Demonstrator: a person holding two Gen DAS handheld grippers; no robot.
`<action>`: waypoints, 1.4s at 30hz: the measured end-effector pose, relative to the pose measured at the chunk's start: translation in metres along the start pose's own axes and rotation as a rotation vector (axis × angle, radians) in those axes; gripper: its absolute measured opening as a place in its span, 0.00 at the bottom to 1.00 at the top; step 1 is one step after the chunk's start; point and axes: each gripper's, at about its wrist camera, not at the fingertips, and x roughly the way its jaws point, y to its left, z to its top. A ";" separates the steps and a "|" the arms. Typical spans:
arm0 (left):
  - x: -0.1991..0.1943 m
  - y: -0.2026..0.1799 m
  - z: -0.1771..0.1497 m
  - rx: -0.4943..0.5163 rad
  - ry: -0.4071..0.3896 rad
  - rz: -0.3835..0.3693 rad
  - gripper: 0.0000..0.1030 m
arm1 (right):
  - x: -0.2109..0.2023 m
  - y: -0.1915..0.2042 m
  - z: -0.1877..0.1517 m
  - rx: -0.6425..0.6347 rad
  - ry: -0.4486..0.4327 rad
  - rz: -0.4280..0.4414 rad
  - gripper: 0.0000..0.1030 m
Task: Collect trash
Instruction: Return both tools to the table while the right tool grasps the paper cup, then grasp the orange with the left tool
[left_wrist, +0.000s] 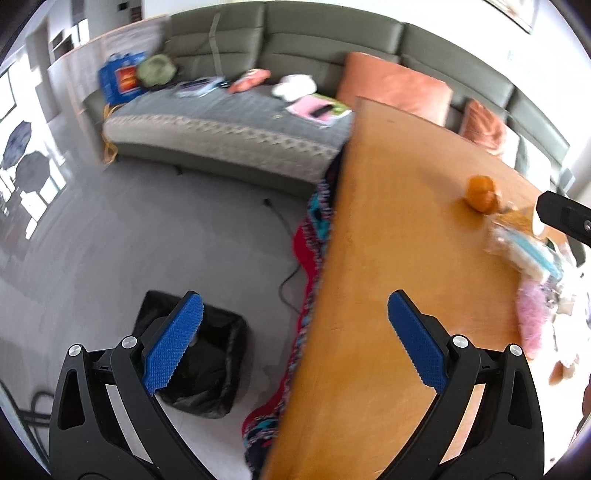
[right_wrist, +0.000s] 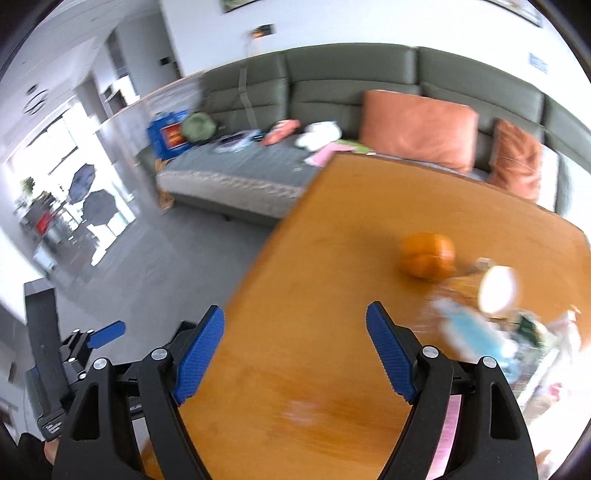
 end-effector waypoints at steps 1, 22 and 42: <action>0.001 -0.011 0.002 0.017 -0.001 -0.011 0.94 | -0.005 -0.015 0.001 0.018 -0.004 -0.025 0.77; 0.036 -0.107 0.026 0.123 0.033 -0.029 0.94 | 0.049 -0.197 0.028 0.451 0.220 -0.155 0.77; 0.075 -0.170 0.087 0.242 0.012 -0.116 0.94 | 0.037 -0.233 0.042 0.611 0.119 -0.072 0.62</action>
